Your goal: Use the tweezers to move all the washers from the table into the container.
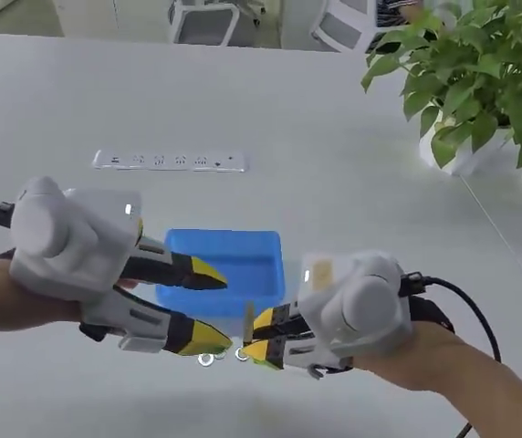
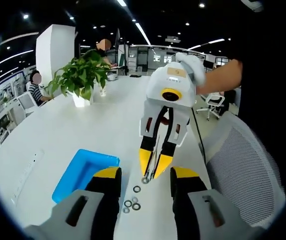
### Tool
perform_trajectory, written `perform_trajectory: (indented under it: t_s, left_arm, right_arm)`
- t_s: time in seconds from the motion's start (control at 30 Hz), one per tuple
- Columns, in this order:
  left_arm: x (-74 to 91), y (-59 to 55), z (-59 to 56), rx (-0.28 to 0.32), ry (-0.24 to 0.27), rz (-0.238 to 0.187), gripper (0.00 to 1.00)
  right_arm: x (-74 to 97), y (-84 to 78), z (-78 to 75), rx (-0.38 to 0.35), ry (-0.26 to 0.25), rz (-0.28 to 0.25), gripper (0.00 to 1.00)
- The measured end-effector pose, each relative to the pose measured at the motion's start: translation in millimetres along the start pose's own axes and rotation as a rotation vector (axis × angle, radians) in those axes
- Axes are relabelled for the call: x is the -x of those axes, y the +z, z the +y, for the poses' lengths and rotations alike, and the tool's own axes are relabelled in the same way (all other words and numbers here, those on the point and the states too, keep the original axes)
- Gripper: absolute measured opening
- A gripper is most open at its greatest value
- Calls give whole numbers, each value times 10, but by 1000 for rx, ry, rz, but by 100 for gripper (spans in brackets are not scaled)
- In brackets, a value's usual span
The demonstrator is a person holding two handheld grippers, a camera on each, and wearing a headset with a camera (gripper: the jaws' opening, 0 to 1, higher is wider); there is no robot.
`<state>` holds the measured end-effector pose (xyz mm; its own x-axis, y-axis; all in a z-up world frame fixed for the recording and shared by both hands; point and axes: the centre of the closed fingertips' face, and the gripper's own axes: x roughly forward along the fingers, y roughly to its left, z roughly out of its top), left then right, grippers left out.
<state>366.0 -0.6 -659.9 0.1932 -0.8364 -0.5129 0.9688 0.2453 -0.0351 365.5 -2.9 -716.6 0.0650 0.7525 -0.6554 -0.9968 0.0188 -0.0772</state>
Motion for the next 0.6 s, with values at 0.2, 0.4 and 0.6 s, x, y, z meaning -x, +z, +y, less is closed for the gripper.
perform_trajectory:
  t_s: [0.2,0.4,0.6]
  left_arm:
    - [100,-24,55,32,54,-15,52]
    - [204,-81,108,67,105,-19,62]
    - [305,-120,167,93,152,-27,70]
  right_arm:
    - [34,103,-34,21,8,0,9]
    - [67,256,-112,29,6,-29,9]
    - [79,352,-226,42,2,-43,9]
